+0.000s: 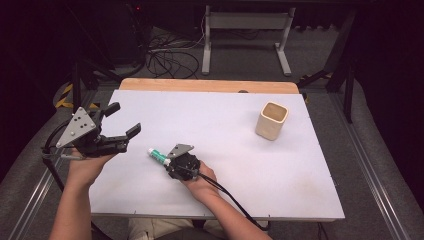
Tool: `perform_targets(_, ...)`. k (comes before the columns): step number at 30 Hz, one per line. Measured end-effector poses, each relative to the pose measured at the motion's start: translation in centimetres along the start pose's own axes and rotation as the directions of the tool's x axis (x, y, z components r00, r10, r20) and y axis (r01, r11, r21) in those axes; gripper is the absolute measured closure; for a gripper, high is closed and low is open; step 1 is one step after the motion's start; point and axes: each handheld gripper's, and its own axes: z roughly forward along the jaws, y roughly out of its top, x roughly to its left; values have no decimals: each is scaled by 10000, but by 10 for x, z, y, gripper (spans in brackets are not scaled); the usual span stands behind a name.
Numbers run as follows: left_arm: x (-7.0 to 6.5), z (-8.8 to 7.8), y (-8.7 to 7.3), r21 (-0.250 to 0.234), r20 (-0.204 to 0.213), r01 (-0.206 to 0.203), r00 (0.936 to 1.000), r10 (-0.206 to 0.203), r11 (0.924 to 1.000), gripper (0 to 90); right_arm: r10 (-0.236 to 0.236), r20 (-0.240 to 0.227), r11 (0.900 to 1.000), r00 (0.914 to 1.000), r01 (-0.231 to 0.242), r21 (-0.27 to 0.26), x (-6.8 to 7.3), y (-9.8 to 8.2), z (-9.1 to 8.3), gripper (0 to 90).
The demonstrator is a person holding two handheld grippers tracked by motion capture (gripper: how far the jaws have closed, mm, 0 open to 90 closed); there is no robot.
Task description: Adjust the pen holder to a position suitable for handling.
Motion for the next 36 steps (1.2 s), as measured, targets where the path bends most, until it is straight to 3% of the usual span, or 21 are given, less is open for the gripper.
perform_targets(11,-1,3,-3,116,88,-76,9999,75,9999,141,82,172,9952,9998,-65,-975,-11,6,-24,657)
perform_targets(18,0,6,-6,243,190,-216,9996,211,9995,161,183,256,9869,9995,-140,-1606,-17,10,-39,658)
perform_targets(22,0,8,-9,330,295,-202,9994,192,9993,167,440,38,9818,9990,-425,-1850,-22,12,-46,658)
perform_targets(33,3,23,-28,1029,807,-458,9960,376,9936,192,784,-120,9705,9969,-791,-2276,-31,19,-63,658)
perform_targets(36,2,28,-35,1367,873,-692,9945,575,9882,207,839,-168,9686,9963,-855,-2334,-32,20,-67,658)
